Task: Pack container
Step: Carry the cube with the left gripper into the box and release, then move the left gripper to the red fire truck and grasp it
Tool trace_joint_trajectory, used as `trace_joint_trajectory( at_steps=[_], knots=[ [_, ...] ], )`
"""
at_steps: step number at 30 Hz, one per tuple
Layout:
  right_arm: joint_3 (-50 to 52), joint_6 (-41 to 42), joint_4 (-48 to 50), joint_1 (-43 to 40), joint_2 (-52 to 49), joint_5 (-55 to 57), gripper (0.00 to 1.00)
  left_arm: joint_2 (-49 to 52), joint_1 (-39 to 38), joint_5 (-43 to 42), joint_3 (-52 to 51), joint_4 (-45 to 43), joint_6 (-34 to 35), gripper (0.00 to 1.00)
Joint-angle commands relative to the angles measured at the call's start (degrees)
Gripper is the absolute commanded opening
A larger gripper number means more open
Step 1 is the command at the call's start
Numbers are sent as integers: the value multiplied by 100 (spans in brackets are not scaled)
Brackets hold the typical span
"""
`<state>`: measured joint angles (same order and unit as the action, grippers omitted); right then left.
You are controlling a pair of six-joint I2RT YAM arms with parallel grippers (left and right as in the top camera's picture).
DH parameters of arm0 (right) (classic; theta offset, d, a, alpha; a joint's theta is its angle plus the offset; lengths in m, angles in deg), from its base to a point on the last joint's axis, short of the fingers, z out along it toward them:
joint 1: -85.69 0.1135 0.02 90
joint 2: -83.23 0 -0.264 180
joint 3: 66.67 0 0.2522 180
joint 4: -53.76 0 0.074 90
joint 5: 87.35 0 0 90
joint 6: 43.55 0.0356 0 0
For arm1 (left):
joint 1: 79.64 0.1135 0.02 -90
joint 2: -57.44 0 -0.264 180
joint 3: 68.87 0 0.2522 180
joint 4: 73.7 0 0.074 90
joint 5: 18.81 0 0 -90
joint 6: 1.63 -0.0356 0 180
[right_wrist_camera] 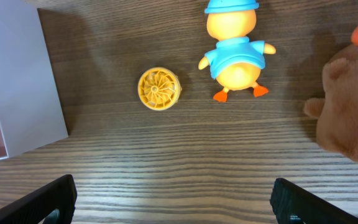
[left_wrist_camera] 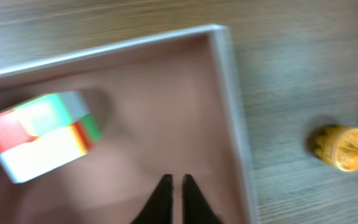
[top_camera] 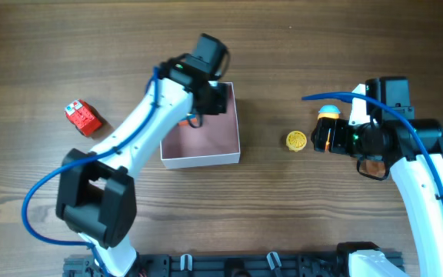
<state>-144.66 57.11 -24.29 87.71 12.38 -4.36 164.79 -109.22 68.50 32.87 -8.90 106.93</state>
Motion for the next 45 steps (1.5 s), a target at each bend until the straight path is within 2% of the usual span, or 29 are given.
trace_joint_trajectory(
  at_steps=[1, 7, 15, 21, 23, 26, 28, 30, 31, 33, 35, 38, 41, 45],
  knots=[
    [-111, -61, -26, -24, -42, 140, 100, 450, -181, 227, 72, -157, -7, 4],
    [-111, -61, -70, -24, -42, 140, 100, 1038, 188, 452, 72, -225, -7, 4],
    [-111, -59, -68, -24, -42, 140, 100, 1054, 911, 470, 72, -111, -7, 8],
    [-111, -61, -52, -24, -42, 142, 100, 1054, 918, 472, 72, 35, -9, 7],
    [-111, -59, -52, -24, -42, 142, 100, 1054, 918, 470, 72, 66, -9, 10],
    [-111, -61, -48, -24, -42, 149, 100, 946, 850, 472, 105, 136, -9, 30],
    [-111, -57, -50, -24, -42, 210, 100, 739, 785, 472, 238, 345, -9, 49],
    [-111, -59, -48, -24, -42, 208, 100, 341, 728, 474, 518, 732, -11, 58],
    [-111, -59, -46, -24, -42, 210, 100, -9, 730, 474, 680, 951, -11, 66],
    [-111, -57, -46, -24, -42, 249, 100, -511, 772, 549, 730, 1154, -9, 76],
    [-111, -61, -44, -24, -42, 251, 100, -1060, 955, 802, 730, 1394, 52, 82],
    [-111, -57, -31, -24, -42, 249, 100, -1569, 1880, 1497, 728, 1908, 1150, 99],
    [-111, -61, -33, -24, -42, 249, 100, -1539, 2975, 1429, 627, 2055, 1687, 100],
    [-111, -59, -26, -24, -42, 249, 100, -1362, 4194, 1257, 208, 1729, 1790, 100]
  ],
)
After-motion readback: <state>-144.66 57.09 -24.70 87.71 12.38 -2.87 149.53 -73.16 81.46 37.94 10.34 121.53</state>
